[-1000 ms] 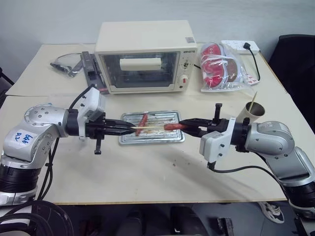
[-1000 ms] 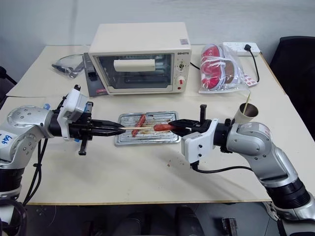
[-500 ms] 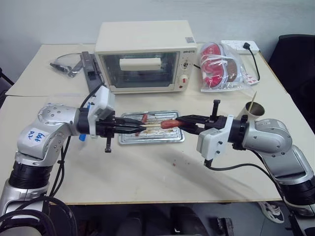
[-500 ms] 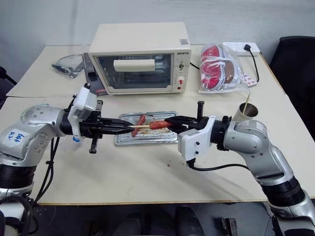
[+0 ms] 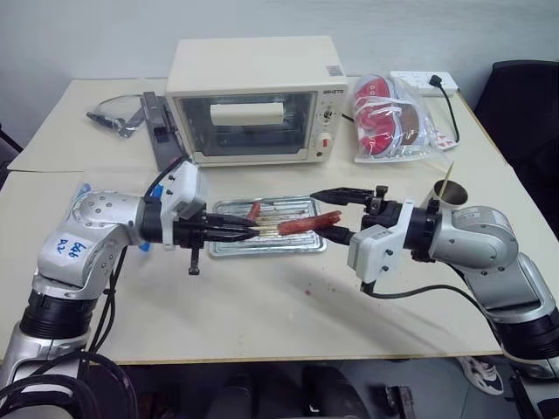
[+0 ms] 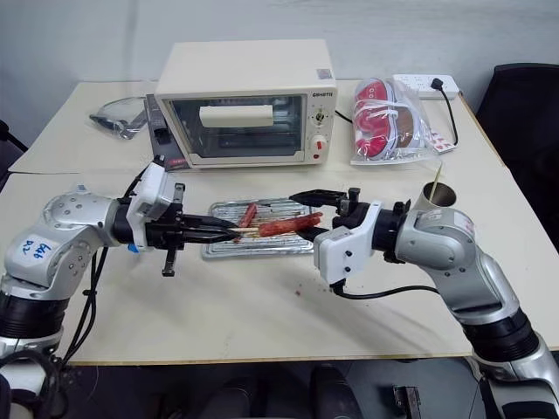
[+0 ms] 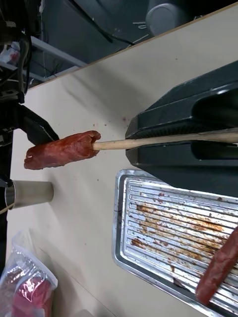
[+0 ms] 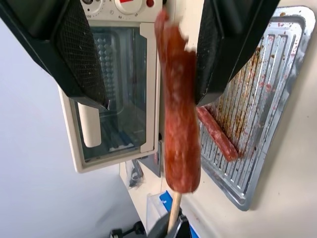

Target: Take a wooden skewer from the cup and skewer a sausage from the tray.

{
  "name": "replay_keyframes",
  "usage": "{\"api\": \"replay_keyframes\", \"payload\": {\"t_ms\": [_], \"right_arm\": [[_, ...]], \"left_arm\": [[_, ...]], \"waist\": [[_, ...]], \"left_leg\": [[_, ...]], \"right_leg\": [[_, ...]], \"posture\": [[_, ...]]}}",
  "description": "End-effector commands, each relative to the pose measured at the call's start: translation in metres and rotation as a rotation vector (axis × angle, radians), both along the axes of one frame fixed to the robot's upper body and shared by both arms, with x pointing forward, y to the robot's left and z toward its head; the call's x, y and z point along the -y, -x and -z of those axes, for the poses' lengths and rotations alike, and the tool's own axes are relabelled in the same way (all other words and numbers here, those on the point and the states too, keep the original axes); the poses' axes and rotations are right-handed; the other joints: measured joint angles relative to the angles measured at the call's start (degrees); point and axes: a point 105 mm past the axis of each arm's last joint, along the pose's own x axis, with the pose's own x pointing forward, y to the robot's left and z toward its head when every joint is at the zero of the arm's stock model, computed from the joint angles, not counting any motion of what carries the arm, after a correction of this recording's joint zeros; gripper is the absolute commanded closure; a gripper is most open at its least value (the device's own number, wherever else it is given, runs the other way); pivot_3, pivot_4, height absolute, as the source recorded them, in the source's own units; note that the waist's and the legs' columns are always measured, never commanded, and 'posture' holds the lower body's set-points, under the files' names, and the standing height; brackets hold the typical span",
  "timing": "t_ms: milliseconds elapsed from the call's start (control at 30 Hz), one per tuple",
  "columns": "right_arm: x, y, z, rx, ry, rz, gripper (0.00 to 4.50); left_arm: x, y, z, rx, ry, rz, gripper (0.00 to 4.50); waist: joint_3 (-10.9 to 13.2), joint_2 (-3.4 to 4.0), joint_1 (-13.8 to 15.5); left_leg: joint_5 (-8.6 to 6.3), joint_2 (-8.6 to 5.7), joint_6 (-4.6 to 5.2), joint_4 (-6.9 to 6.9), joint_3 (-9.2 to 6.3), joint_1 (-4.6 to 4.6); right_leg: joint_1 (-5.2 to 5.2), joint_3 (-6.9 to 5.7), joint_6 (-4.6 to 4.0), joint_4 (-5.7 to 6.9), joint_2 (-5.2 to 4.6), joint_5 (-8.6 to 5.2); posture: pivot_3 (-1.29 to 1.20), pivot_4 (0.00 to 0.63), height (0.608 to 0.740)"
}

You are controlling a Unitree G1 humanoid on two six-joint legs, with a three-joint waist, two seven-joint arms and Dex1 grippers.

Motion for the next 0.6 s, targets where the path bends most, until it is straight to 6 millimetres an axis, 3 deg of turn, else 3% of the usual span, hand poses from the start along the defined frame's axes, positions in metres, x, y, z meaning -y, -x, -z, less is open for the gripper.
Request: {"api": "replay_keyframes", "payload": {"t_ms": [33,233,433,600], "right_arm": [[0.012,0.002,-0.017,0.065,-0.019,0.017,1.88],[0.016,0.003,-0.027,0.059,-0.050,0.024,1.88],[0.016,-0.003,-0.038,0.063,-0.090,0.017,1.88],[0.010,-0.009,-0.038,0.067,-0.091,-0.014,1.88]], "left_arm": [[-0.015,0.003,-0.010,0.102,-0.007,-0.085,4.50],[-0.038,0.003,-0.015,0.184,0.065,-0.316,4.50],[-0.053,0.025,0.007,0.185,0.064,-0.498,4.50],[-0.069,0.034,0.005,0.199,0.054,-0.594,4.50]], "waist": [[0.00,0.00,0.00],[0.00,0.00,0.03],[0.00,0.00,-0.06],[-0.02,-0.03,0.18]], "left_leg": [[0.00,0.00,0.00,0.00,0.00,0.00],[0.00,0.01,0.00,-0.01,0.00,0.00],[-0.02,0.02,0.01,-0.03,0.04,0.02],[-0.02,0.02,0.01,0.00,0.01,0.02]], "right_leg": [[0.00,0.00,0.00,-0.01,0.00,0.00],[0.00,0.02,0.00,0.00,0.00,0.00],[0.01,0.08,0.00,0.00,0.00,0.00],[0.02,0.05,0.00,-0.06,0.00,0.00]], "posture": [[0.00,0.150,0.740],[0.00,0.150,0.740],[0.00,0.150,0.740],[0.00,0.150,0.740]]}}
